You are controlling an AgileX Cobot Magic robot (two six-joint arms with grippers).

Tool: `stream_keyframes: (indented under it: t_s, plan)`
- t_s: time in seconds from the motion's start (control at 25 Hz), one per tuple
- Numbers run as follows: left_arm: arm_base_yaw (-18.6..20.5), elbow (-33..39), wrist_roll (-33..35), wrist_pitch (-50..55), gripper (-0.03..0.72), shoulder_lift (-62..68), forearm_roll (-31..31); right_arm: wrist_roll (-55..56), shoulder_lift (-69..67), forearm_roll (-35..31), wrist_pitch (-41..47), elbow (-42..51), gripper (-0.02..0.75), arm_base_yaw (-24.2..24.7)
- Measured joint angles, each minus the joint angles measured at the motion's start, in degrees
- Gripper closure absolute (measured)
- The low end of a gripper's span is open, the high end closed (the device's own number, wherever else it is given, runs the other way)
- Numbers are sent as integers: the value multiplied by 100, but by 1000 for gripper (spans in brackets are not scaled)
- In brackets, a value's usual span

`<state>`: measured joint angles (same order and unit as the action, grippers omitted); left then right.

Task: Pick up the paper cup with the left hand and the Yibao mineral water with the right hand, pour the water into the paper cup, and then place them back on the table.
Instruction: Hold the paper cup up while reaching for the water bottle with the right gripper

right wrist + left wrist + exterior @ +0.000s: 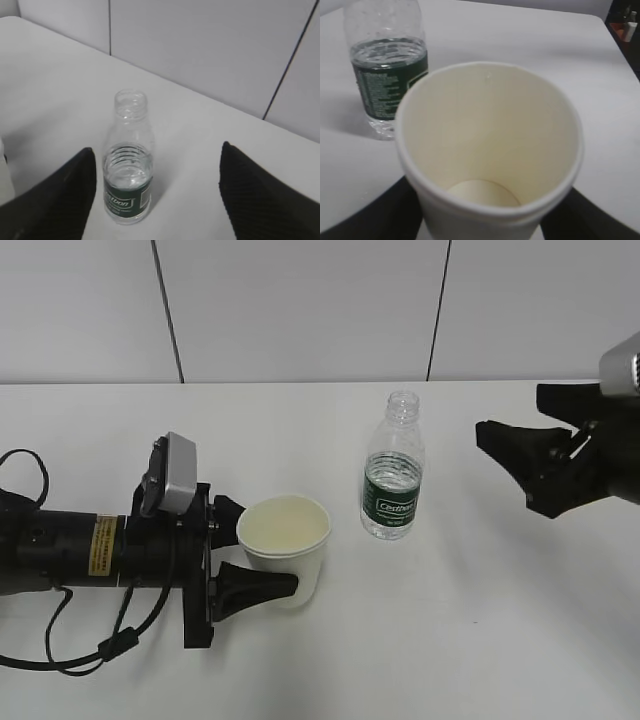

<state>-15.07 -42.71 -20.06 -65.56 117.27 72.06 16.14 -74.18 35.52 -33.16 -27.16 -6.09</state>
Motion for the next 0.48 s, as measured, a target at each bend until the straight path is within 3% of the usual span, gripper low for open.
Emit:
stream_keyframes:
  t_s: [0.28,0.48]
  plan:
    - [-2,0,-61,-5,228,-6,187,64,-904,182,-530,-10,175,0]
    - [-2,0,-61,0,228,-11,140,-484,-1973,180,-1828,-18,175,0]
